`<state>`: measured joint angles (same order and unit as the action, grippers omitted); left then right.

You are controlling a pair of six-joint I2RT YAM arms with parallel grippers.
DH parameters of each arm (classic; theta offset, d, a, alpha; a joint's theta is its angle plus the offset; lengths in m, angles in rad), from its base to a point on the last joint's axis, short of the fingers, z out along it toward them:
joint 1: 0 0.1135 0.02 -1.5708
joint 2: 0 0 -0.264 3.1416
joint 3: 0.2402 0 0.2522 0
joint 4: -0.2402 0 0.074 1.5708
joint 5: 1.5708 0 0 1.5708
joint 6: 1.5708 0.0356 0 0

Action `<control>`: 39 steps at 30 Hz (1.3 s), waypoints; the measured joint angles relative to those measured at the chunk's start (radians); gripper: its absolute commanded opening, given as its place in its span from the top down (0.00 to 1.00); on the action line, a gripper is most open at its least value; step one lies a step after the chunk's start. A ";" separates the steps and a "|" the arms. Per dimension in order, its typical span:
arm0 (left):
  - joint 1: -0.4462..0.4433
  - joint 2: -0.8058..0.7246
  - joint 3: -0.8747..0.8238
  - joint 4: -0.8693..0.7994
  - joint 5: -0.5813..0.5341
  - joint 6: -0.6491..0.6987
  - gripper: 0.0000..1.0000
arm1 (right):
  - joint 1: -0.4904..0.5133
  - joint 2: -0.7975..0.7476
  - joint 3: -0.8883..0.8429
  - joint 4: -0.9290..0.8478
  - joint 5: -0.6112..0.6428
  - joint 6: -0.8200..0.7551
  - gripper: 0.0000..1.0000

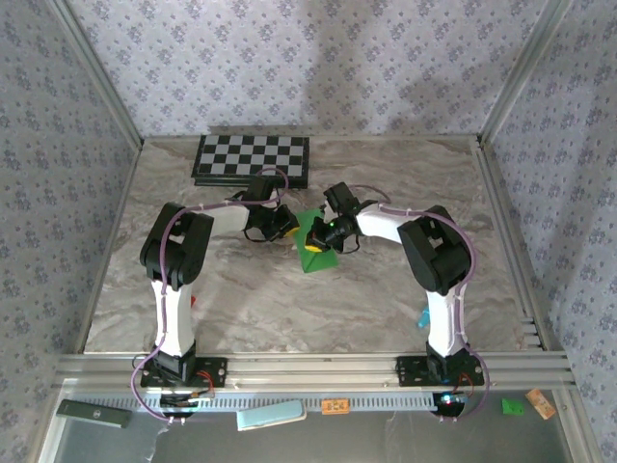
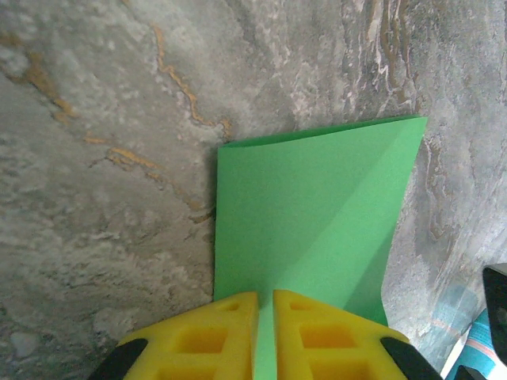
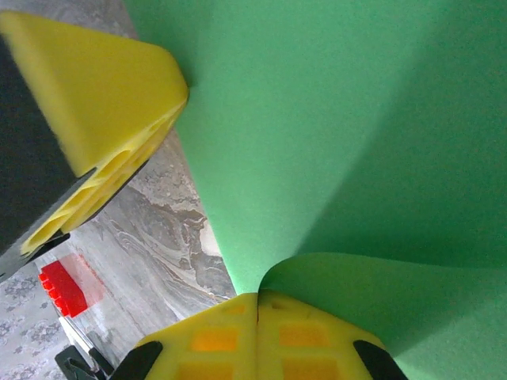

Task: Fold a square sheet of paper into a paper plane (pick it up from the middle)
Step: Fold the triangle a second time at the center of the table.

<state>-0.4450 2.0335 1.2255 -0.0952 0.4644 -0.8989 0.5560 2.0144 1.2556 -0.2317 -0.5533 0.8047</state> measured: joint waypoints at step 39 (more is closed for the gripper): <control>0.000 0.003 0.000 0.001 0.014 0.000 0.86 | 0.003 0.019 0.023 -0.025 0.015 -0.001 0.99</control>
<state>-0.4450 2.0369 1.2255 -0.0940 0.4789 -0.8986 0.5591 2.0331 1.2781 -0.2569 -0.5385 0.8040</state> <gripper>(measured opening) 0.144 0.050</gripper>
